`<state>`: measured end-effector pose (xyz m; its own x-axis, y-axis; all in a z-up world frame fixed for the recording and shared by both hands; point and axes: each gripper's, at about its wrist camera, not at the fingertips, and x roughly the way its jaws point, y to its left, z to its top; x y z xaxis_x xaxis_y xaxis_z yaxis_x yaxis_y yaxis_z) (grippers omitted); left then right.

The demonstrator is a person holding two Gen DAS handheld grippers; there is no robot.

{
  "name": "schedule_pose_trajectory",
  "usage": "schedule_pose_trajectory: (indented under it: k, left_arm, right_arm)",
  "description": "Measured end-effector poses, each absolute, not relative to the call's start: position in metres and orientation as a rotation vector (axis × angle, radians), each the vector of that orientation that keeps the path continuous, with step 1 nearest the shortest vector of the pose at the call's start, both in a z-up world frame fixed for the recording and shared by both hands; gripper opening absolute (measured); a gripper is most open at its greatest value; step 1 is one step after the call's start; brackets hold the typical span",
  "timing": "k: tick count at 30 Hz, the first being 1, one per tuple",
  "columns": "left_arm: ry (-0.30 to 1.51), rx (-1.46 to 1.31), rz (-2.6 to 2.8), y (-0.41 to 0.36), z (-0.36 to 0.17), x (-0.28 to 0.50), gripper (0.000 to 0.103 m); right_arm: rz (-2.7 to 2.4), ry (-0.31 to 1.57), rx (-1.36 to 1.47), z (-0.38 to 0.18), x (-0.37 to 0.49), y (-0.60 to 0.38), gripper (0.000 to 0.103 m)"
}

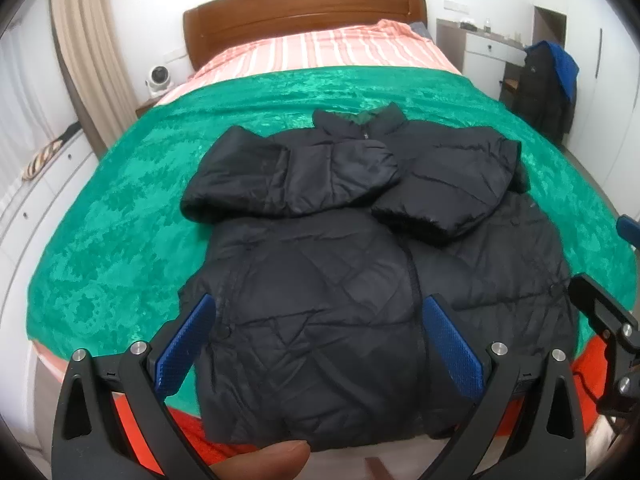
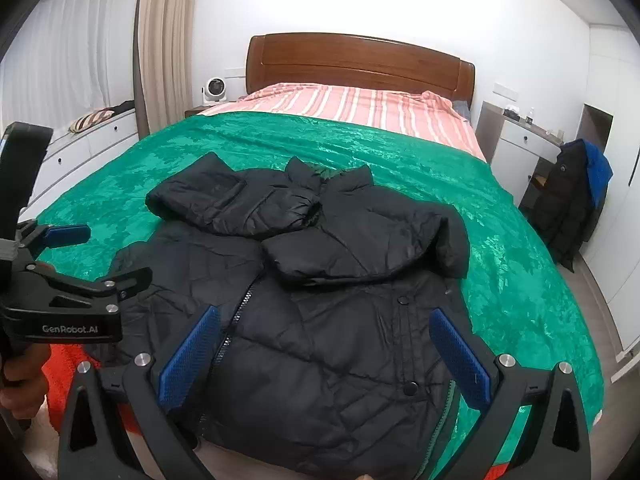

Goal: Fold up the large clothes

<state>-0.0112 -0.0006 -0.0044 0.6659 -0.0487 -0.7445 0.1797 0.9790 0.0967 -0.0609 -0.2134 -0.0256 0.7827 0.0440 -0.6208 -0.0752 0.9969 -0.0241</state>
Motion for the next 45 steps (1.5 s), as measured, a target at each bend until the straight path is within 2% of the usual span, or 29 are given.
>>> schedule_pose_trajectory:
  k: [7,45]
  left_arm:
    - [0.842,0.179,-0.112,0.001,-0.009,-0.009,0.103]
    - [0.863,0.192,-0.101,0.002,-0.014,-0.01,0.103]
  right_arm:
    - [0.077,0.733,-0.04,-0.035,-0.056,-0.211,0.103]
    - [0.074,0.778,-0.076,-0.044,-0.051,-0.201,0.103]
